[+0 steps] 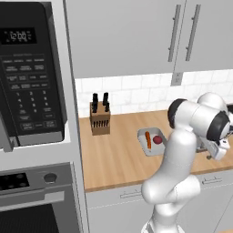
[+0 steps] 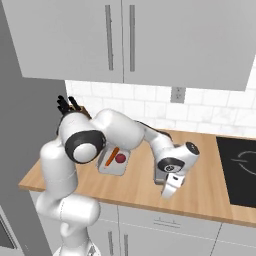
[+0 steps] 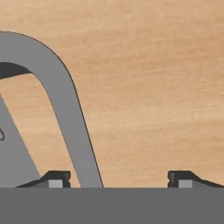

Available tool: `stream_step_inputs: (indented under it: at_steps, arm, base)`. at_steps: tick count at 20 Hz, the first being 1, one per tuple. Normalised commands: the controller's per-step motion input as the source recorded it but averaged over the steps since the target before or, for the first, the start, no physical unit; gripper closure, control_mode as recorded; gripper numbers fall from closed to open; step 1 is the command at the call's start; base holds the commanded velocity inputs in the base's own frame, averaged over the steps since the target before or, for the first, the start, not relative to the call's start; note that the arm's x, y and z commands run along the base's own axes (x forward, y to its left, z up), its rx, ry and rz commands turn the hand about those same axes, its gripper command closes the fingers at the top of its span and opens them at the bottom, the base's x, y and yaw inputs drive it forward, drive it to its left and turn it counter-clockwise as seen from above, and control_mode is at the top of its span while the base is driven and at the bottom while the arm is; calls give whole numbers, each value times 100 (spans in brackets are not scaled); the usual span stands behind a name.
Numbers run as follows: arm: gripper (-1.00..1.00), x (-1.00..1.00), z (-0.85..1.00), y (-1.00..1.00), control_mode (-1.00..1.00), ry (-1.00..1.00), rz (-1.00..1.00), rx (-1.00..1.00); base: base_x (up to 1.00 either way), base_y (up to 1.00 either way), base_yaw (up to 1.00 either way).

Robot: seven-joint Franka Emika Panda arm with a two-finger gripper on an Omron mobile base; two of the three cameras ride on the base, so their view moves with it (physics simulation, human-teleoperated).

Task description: Take the meat container that has the fish and place it on the second highest rack of the freezer. Then take the vegetable container that has the carrot and tomato and place it on the highest rack of the freezer.

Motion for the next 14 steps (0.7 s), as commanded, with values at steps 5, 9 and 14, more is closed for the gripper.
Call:
stream_step_inputs:
  at_steps: [5,9,14]
  arm:
    - [100,0,-15,24,-100,0,0,0]
    - [100,-5,-2,18,-100,1,0,0]
    - [100,-54,31,0,-100,-6,0,0]
  base:
    - [0,0,0]
    - [0,0,0]
    - [0,0,0]
